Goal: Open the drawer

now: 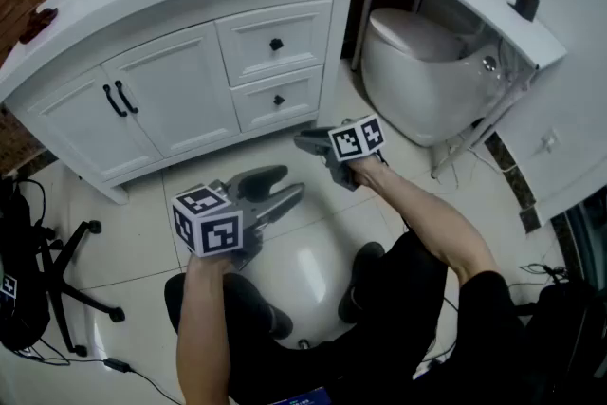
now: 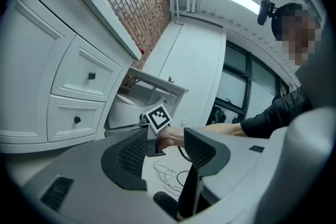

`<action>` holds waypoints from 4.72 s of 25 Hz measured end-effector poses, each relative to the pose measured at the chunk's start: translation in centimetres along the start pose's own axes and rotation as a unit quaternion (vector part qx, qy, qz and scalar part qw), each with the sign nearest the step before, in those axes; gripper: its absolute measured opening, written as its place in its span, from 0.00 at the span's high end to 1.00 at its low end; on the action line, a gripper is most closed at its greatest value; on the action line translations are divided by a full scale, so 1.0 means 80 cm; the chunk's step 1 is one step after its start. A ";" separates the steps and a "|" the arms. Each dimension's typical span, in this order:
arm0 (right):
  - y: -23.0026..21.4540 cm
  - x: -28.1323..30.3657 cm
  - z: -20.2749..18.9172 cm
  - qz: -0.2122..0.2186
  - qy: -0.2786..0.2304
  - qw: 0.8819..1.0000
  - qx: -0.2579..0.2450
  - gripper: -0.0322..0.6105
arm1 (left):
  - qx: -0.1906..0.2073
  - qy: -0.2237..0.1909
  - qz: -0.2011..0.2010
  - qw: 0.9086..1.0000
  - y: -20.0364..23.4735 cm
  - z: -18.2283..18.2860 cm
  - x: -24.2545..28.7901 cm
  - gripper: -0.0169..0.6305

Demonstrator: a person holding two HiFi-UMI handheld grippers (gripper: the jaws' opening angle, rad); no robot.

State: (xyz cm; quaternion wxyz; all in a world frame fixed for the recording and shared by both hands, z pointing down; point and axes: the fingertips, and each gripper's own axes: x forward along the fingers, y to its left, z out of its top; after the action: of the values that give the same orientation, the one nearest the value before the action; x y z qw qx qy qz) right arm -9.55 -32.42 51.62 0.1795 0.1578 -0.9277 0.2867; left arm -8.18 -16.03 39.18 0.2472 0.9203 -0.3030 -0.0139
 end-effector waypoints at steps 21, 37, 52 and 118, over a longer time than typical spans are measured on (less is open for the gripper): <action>-0.146 0.109 0.020 -0.025 -0.001 0.999 0.045 0.67 | -0.018 0.003 0.033 0.999 0.103 0.015 0.025 0.64; -0.196 0.170 0.031 -0.018 -0.016 0.995 0.099 0.61 | -0.021 0.030 0.025 0.999 0.140 0.012 0.063 0.64; -0.213 0.195 0.061 -0.028 -0.069 0.985 0.156 0.61 | -0.013 0.048 0.014 0.999 0.135 0.005 0.076 0.64; -0.185 0.171 0.034 0.002 -0.018 0.988 0.154 0.73 | 0.003 0.042 0.013 0.999 0.116 0.013 0.066 0.64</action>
State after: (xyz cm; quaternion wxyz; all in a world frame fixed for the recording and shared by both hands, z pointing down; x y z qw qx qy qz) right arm -16.50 -48.29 62.35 0.1352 0.1869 -0.8758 0.4239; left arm -9.21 -25.92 43.21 0.2576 0.9165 -0.3046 0.0292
